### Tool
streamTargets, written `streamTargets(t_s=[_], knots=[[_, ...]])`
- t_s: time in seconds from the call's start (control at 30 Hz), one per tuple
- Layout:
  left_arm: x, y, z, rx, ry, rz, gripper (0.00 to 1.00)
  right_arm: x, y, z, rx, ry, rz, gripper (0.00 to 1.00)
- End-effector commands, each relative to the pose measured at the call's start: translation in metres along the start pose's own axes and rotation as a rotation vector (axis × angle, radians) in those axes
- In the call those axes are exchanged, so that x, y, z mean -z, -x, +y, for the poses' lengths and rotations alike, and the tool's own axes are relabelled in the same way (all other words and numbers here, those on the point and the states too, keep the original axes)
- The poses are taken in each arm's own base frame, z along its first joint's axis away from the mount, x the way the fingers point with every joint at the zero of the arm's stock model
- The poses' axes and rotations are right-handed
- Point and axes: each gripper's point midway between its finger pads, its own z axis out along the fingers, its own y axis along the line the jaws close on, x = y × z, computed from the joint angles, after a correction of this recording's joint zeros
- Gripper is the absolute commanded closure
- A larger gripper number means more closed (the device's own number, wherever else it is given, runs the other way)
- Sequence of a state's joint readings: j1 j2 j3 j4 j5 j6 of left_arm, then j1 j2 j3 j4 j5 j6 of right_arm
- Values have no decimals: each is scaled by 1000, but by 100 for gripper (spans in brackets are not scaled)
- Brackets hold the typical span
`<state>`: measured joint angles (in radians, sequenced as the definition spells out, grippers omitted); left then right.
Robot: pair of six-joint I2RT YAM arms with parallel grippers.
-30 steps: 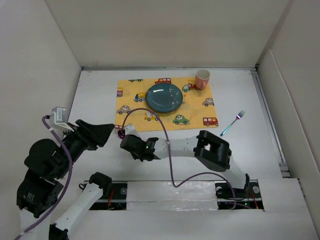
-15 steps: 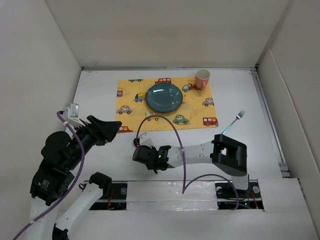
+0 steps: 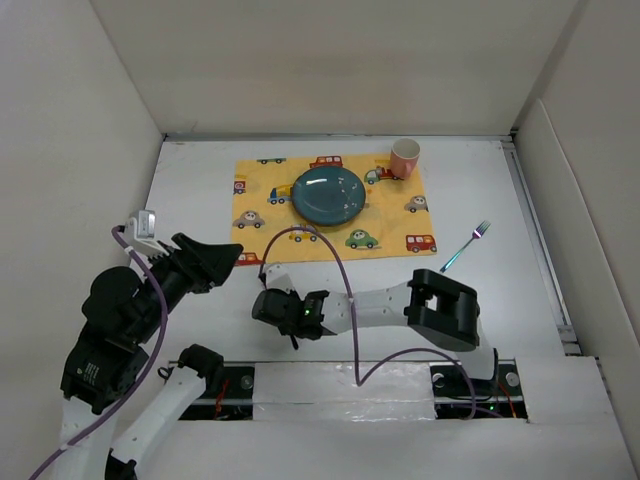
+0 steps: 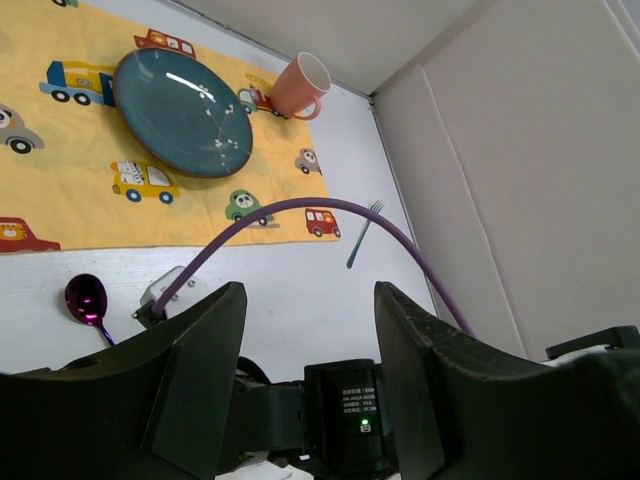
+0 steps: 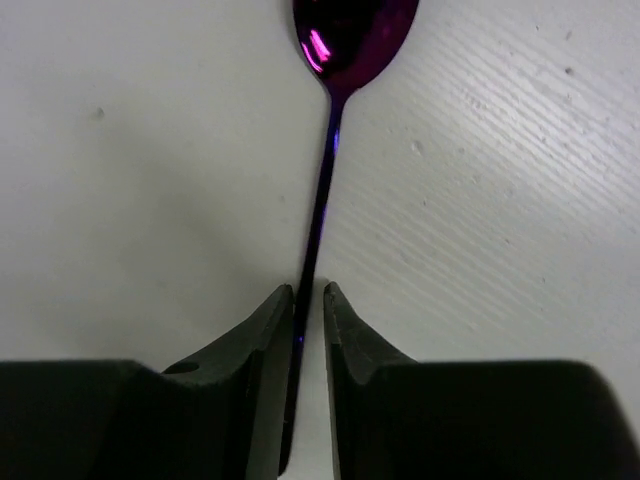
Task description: Set the dinner table for one person
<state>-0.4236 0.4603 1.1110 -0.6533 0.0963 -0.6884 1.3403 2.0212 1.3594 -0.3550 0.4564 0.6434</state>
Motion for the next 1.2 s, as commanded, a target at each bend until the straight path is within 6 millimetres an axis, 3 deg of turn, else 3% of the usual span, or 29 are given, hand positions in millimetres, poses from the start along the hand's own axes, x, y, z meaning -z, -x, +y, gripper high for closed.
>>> streamTargets(t_s=[0.0, 0.07, 0.13, 0.17, 0.23, 0.27, 0.3, 0.33, 0.4, 0.43, 0.53, 0.57, 0.6, 0.67, 0.7, 0.77, 0.8, 0.87, 0.97, 1.07, 1.1, 1.17], knots=[[-3, 4, -1, 7, -12, -30, 49, -29, -35, -26, 46, -84, 94, 86], [-6, 1, 3, 9, -3, -28, 49, -30, -33, -31, 37, -100, 102, 100], [-8, 1, 7, 5, 10, -32, 49, -23, -15, -36, 19, -117, 62, 100], [-9, 1, 8, -4, 14, -34, 49, -7, 3, -35, 7, -102, 26, 100], [-13, 4, 10, -15, 30, -42, 49, 6, 31, -56, -35, -115, -18, 100], [-16, 4, 11, -21, 35, -39, 49, 28, 57, -61, -76, -90, -71, 100], [-19, 6, 10, -29, 32, -45, 49, 37, 68, -70, -96, -86, -92, 100], [-21, 6, 9, -32, 28, -42, 49, 38, 79, -92, -119, -106, -103, 100], [-29, 3, 9, -30, 15, -32, 49, 55, 102, -114, -166, -95, -137, 100], [-33, 1, 9, -29, 11, -26, 49, 52, 109, -144, -189, -136, -138, 100], [-43, -5, 9, -20, -11, -8, 50, 50, 123, -190, -239, -182, -151, 100], [-50, -10, 11, -18, -14, 3, 50, 44, 134, -233, -278, -219, -159, 100], [-50, -10, 10, -18, -17, 6, 50, 44, 134, -233, -278, -220, -159, 100], [-54, -13, 13, -20, -11, 15, 50, 35, 140, -261, -284, -247, -152, 100], [-56, -15, 15, -22, -6, 19, 50, 31, 142, -286, -312, -275, -147, 100], [-61, -16, 17, -24, -2, 23, 50, 19, 140, -308, -316, -305, -119, 100], [-63, -18, 19, -24, 3, 29, 50, 20, 149, -323, -343, -311, -132, 100], [-65, -19, 20, -25, 12, 36, 50, 25, 157, -320, -337, -266, -140, 100], [-66, -16, 23, -28, 26, 25, 50, 24, 153, -311, -258, -213, -151, 100], [-71, -19, 26, -27, 35, 29, 50, 7, 140, -299, -216, -144, -81, 86], [-72, -20, 27, -27, 37, 36, 50, -3, 136, -295, -208, -122, -56, 74], [-73, -21, 27, -30, 42, 42, 50, -8, 143, -298, -191, -116, -65, 64]])
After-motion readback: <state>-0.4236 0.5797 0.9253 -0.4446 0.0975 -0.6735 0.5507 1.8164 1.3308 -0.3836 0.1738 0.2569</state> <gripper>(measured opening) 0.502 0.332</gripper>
